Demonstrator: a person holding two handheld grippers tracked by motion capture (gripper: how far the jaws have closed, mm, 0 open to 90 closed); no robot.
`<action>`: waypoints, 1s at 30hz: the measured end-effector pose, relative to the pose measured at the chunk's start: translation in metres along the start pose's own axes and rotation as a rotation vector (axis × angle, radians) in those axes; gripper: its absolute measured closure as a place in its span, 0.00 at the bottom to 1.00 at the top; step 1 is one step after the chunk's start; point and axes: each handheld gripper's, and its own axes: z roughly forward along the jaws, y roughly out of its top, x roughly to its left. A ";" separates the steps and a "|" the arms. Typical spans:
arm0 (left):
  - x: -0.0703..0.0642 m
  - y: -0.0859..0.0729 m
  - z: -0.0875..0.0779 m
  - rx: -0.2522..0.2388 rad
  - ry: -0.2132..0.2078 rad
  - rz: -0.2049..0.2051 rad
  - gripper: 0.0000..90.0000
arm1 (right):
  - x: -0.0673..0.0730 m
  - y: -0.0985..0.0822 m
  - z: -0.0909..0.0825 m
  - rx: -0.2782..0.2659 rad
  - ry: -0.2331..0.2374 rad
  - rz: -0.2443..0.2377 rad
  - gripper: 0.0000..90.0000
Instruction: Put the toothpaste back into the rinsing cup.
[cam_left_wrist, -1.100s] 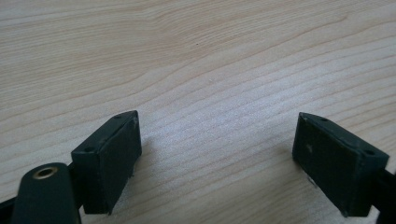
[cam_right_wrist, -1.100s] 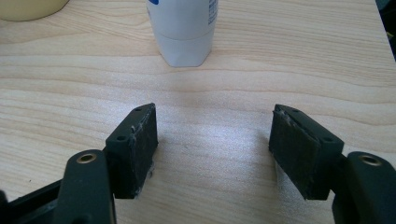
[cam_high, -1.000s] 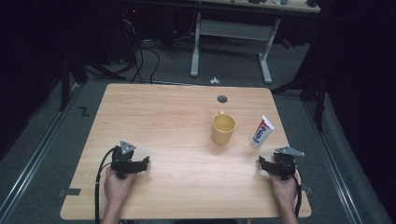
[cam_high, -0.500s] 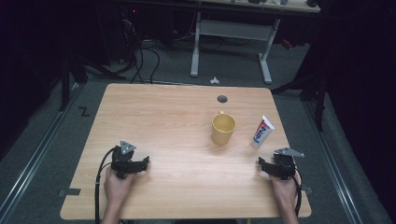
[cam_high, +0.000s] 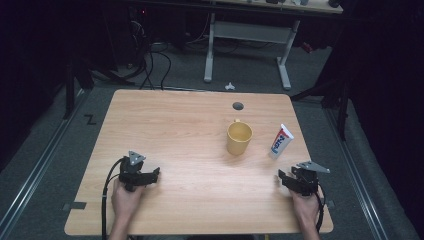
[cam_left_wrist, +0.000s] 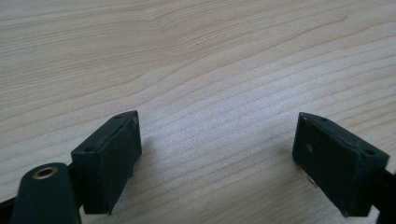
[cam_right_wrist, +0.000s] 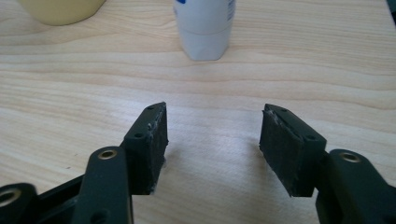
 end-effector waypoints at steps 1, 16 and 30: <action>0.000 0.000 0.000 0.000 0.000 0.000 0.18 | 0.001 0.000 0.000 0.005 -0.001 -0.007 0.47; 0.000 0.000 0.000 0.000 0.000 0.000 0.18 | 0.014 0.005 -0.012 -0.023 0.037 -0.022 0.51; 0.000 0.000 0.000 0.000 0.000 0.000 0.18 | 0.020 0.022 -0.022 -0.050 0.042 -0.048 0.49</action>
